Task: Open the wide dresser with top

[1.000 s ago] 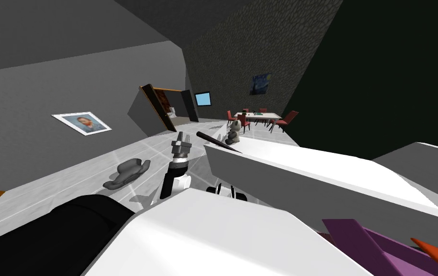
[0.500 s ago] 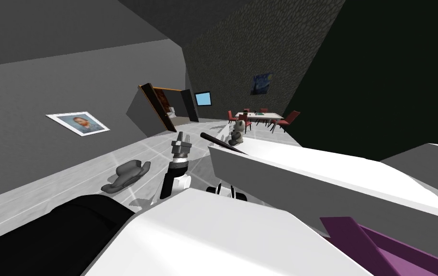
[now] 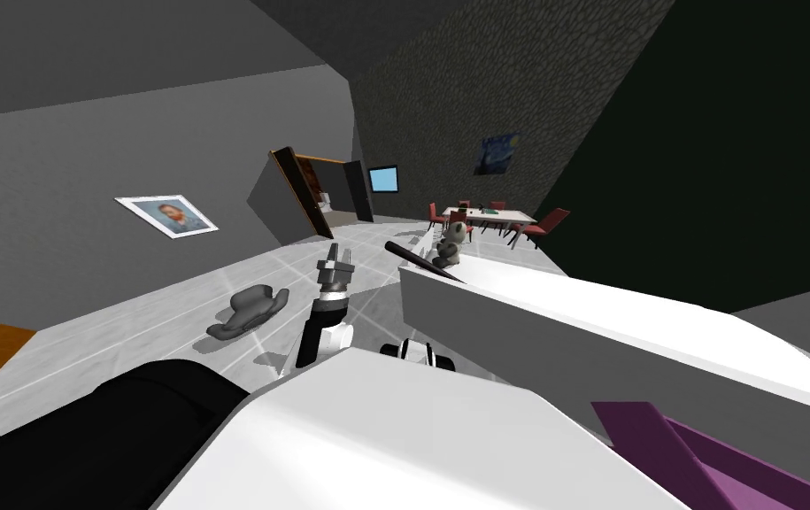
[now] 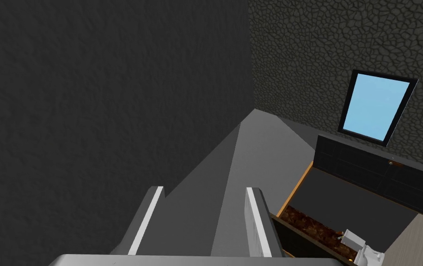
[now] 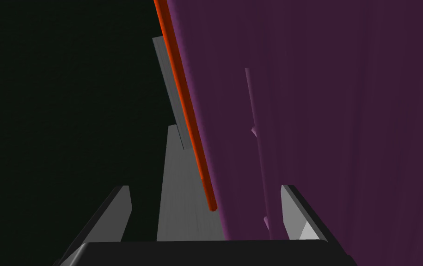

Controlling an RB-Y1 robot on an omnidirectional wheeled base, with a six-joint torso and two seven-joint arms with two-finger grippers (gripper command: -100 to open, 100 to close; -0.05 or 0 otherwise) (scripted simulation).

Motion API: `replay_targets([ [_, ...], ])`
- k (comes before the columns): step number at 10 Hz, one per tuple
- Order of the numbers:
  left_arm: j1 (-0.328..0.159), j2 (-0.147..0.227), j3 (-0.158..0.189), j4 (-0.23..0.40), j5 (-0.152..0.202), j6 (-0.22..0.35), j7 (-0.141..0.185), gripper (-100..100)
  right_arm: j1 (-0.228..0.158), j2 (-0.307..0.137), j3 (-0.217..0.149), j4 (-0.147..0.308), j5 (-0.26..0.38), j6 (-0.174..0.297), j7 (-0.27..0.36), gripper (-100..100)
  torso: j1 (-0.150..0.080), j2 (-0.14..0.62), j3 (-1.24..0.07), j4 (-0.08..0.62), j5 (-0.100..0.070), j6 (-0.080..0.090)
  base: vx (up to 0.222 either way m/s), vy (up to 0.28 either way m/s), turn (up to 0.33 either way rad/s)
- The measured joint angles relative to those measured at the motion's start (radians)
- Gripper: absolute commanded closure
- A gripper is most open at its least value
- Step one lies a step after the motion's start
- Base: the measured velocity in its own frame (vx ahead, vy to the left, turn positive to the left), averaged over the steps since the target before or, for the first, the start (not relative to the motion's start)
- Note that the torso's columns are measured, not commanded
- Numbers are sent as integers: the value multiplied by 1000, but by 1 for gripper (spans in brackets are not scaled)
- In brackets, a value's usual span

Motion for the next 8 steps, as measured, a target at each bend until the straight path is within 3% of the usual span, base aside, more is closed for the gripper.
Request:
replay_targets([
  [2, 0, 0, 0, 0, 0, 0, 0, 0, -36, -28, -15, 56, -24, -53, 17, -100, 5, -2, -2, -1, 2, 2, -70, 54, 60],
  [4, 0, 0, 0, 0, 0, 0, 0, 0, -31, -38, -22, 34, -34, -56, 34, -100, 5, -4, -4, -2, 3, 4, -18, 39, 39],
  [6, 0, 0, 0, 0, 0, 0, 0, 0, -39, -62, -38, 44, -58, -79, 61, -100, 10, 0, -2, 0, 7, 1, -32, 40, 35],
  [7, 0, 0, 0, 0, 0, 0, 0, 0, -40, -61, -39, 42, -59, -83, 64, 0, 8, -2, -3, -1, 6, 1, 0, 0, 0],
  [8, 0, 0, 0, 0, 0, 0, 0, 0, -41, -58, -38, 42, -60, -85, 64, 0, 7, -3, -3, -1, 5, 1, 0, 0, 0],
])
